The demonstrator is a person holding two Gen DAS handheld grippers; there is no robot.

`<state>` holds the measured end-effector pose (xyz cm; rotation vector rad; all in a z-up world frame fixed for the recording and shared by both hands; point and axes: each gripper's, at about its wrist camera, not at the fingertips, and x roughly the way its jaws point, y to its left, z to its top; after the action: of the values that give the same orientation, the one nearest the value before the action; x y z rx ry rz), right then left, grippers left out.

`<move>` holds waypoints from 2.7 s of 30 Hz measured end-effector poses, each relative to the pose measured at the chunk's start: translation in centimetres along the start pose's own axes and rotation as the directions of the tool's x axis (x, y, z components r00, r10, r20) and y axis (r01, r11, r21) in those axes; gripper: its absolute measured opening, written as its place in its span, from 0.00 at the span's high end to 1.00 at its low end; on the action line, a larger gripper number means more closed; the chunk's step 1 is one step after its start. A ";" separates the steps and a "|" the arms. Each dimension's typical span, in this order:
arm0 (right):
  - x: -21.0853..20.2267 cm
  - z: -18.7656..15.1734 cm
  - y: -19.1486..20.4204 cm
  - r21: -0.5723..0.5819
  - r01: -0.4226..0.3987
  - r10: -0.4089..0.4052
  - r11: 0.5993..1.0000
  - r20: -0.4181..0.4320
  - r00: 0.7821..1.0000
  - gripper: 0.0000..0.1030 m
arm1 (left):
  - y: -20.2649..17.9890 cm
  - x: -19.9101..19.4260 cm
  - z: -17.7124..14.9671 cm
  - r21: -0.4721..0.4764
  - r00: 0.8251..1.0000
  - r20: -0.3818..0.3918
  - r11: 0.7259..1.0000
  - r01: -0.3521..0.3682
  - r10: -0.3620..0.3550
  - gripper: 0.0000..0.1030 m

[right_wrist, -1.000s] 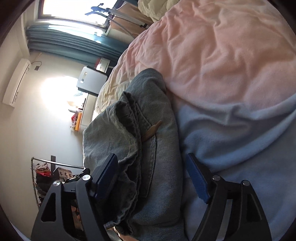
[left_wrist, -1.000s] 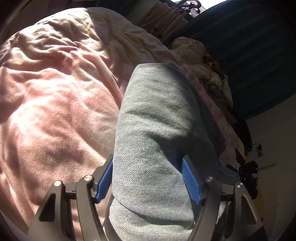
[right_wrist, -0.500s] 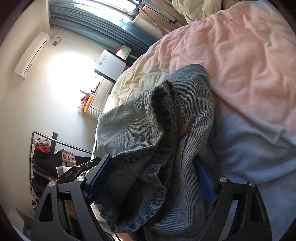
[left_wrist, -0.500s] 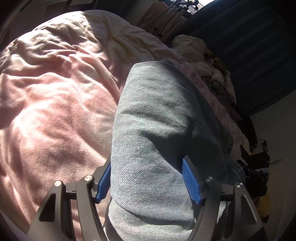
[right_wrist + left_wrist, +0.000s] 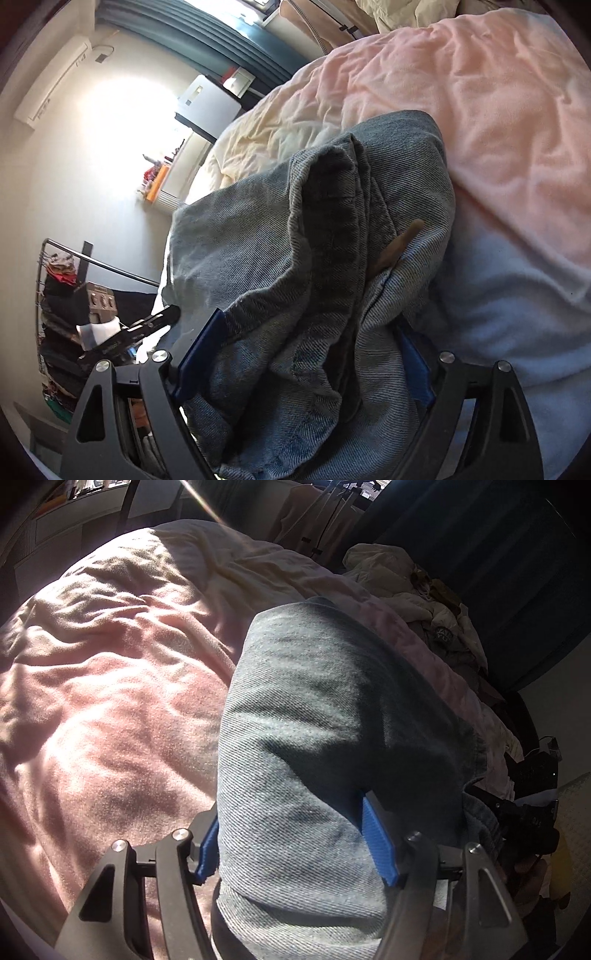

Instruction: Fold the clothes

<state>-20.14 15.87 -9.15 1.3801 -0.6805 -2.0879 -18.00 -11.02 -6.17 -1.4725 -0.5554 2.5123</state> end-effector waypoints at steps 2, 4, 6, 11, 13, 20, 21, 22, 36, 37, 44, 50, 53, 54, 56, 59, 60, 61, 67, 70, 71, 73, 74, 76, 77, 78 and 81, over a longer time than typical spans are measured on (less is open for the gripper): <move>1.1 -0.2 0.6 -0.031 0.071 -0.071 0.997 -0.004 0.997 0.21 | 0.0 0.3 0.1 -0.004 1.000 -0.001 1.000 -0.014 0.014 0.36; 1.3 -0.3 1.4 -0.058 0.116 -0.115 0.992 0.021 0.993 0.25 | 0.0 0.5 0.1 0.002 1.000 0.002 1.000 -0.031 0.031 0.37; 1.0 -0.6 2.2 -0.091 0.177 -0.172 0.980 0.061 0.983 0.35 | -0.1 0.7 0.2 0.019 0.999 0.011 0.999 -0.044 0.043 0.39; 0.2 -1.7 5.0 -0.180 0.339 -0.314 0.923 0.157 0.937 0.67 | -1.0 0.6 0.0 0.056 0.996 0.043 0.995 -0.087 0.084 0.46; 0.0 -2.1 6.1 -0.214 0.394 -0.357 0.894 0.194 0.914 0.72 | -0.5 -0.6 -0.2 0.078 0.992 0.071 0.990 -0.114 0.108 0.51; -2.9 -3.5 7.2 -0.211 0.434 -0.373 0.876 0.274 0.887 0.80 | 0.3 -5.9 -1.9 0.150 0.968 0.174 0.967 -0.208 0.181 0.62; -3.4 -3.5 7.4 -0.209 0.432 -0.370 0.877 0.279 0.886 0.80 | 0.2 -6.2 -1.8 0.164 0.965 0.180 0.961 -0.221 0.191 0.63; -3.9 -3.5 7.6 -0.207 0.431 -0.368 0.878 0.285 0.885 0.80 | 0.0 -6.5 -1.8 0.173 0.963 0.184 0.958 -0.230 0.198 0.64; -12.5 -4.0 10.5 -0.173 0.411 -0.344 0.895 0.317 0.884 0.82 | -6.1 -11.8 -1.8 0.223 0.955 0.220 0.943 -0.248 0.199 0.67; -13.5 -4.1 10.6 -0.172 0.411 -0.343 0.895 0.324 0.882 0.82 | -6.8 -12.5 -2.0 0.230 0.954 0.225 0.941 -0.248 0.196 0.67; -21.1 -4.7 10.8 -0.136 0.423 -0.347 0.896 0.381 0.857 0.82 | -12.5 -15.7 -2.7 0.298 0.959 0.247 0.931 -0.212 0.139 0.67; -27.2 -5.5 9.4 -0.076 0.436 -0.369 0.897 0.415 0.832 0.82 | -17.3 -16.4 -3.6 0.368 0.967 0.239 0.914 -0.171 0.085 0.67; -30.1 -6.3 8.5 -0.044 0.450 -0.388 0.892 0.438 0.811 0.82 | -20.0 -16.6 -4.2 0.402 0.971 0.234 0.904 -0.148 0.055 0.67; -31.1 -6.6 8.1 -0.032 0.455 -0.394 0.890 0.446 0.803 0.82 | -20.8 -16.6 -4.5 0.414 0.972 0.232 0.900 -0.139 0.044 0.67; -33.1 -7.3 7.4 -0.010 0.465 -0.409 0.885 0.461 0.788 0.82 | -22.9 -16.7 -5.2 0.438 0.974 0.225 0.891 -0.119 0.019 0.67; -36.2 -8.4 6.2 0.024 0.485 -0.435 0.874 0.482 0.761 0.82 | -26.1 -16.4 -6.1 0.473 0.978 0.210 0.877 -0.081 -0.023 0.67; -37.2 -8.8 5.8 0.036 0.491 -0.444 0.870 0.488 0.751 0.82 | -27.1 -16.2 -6.4 0.484 0.979 0.202 0.872 -0.066 -0.038 0.67; -38.3 -9.2 5.3 0.048 0.499 -0.455 0.865 0.494 0.741 0.82 | -28.1 -15.9 -6.8 0.497 0.980 0.193 0.867 -0.050 -0.055 0.67; -45.1 -12.3 1.7 0.137 0.547 -0.529 0.826 0.524 0.667 0.82 | -35.3 -13.6 -9.3 0.569 0.980 0.123 0.820 0.058 -0.155 0.67; -48.6 -14.1 -0.4 0.190 0.565 -0.567 0.803 0.536 0.625 0.82 | -39.8 -12.1 -11.2 0.602 0.976 0.081 0.790 0.114 -0.203 0.67; -49.7 -14.6 -1.3 0.208 0.573 -0.582 0.793 0.538 0.610 0.82 | -41.2 -11.5 -11.7 0.614 0.974 0.067 0.779 0.131 -0.217 0.67; -51.9 -15.7 -3.1 0.248 0.582 -0.610 0.774 0.537 0.583 0.82 | -43.9 -10.1 -12.9 0.636 0.969 0.036 0.754 0.166 -0.244 0.67; -53.0 -16.3 -4.0 0.269 0.584 -0.623 0.766 0.535 0.570 0.82 | -45.4 -9.4 -13.5 0.646 0.966 0.018 0.740 0.185 -0.257 0.67; -55.1 -17.4 -6.0 0.313 0.584 -0.648 0.749 0.532 0.545 0.82 | -48.3 -8.0 -15.0 0.666 0.958 -0.018 0.712 0.224 -0.285 0.67; -56.0 -18.0 -6.9 0.334 0.584 -0.660 0.739 0.531 0.531 0.82 | -49.6 -7.3 -15.8 0.675 0.954 -0.035 0.697 0.242 -0.298 0.67; -56.8 -18.6 -7.9 0.353 0.587 -0.673 0.729 0.530 0.516 0.81 | -50.7 -6.7 -16.6 0.683 0.949 -0.051 0.682 0.260 -0.310 0.67; -58.8 -20.4 -10.6 0.403 0.596 -0.709 0.694 0.522 0.473 0.82 | -53.8 -4.3 -18.7 0.701 0.935 -0.106 0.642 0.311 -0.337 0.67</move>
<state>16.51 61.06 15.32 1.0476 -0.6363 -3.3122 -1.52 41.03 10.65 -0.9193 0.1621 2.0804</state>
